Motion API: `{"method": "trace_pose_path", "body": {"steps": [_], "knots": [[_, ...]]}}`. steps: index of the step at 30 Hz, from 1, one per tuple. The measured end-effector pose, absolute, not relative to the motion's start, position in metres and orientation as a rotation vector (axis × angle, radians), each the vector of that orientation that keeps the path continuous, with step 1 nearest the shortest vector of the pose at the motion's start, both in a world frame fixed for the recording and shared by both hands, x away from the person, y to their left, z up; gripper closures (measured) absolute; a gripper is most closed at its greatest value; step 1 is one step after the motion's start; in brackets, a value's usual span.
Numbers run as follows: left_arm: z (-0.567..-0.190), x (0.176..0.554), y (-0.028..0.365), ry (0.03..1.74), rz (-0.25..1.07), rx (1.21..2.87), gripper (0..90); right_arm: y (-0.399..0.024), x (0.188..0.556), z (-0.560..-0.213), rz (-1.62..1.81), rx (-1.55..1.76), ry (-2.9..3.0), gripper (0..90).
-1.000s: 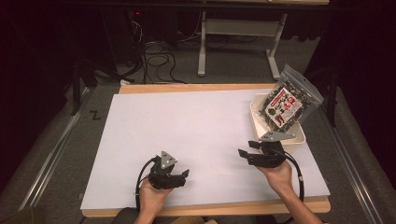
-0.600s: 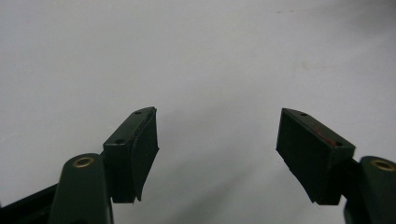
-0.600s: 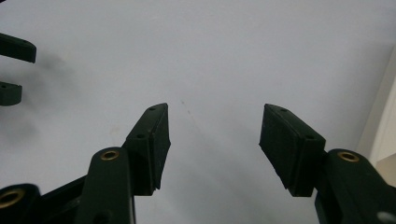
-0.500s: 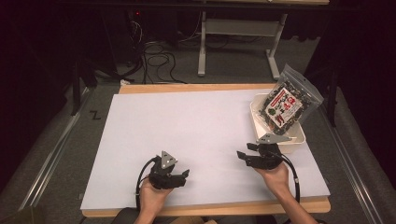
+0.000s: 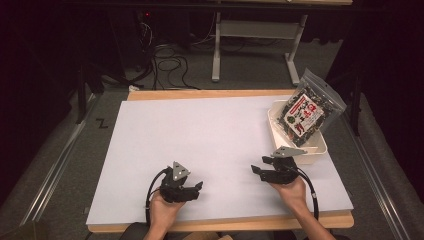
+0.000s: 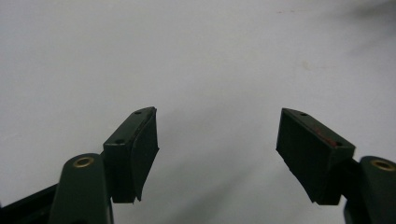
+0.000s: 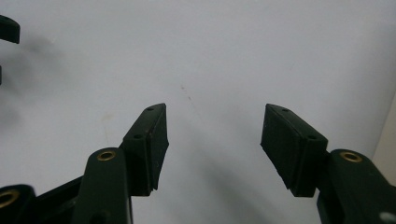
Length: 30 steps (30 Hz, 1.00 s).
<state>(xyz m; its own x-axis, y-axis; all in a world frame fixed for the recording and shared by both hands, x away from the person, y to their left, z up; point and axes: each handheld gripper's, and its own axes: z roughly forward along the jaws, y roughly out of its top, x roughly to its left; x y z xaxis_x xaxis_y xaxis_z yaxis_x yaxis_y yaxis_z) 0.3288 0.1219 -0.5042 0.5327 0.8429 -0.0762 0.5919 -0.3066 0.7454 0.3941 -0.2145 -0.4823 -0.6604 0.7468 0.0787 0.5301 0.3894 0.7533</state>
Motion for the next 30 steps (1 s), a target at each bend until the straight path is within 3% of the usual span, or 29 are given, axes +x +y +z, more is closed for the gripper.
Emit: {"method": "trace_pose_path", "body": {"steps": [30], "knots": [[-0.503,0.332,0.122,1.168,0.412,2.008,29.9,-0.229,0.374,-0.5,1.215,1.145,2.342,40.1]]}}
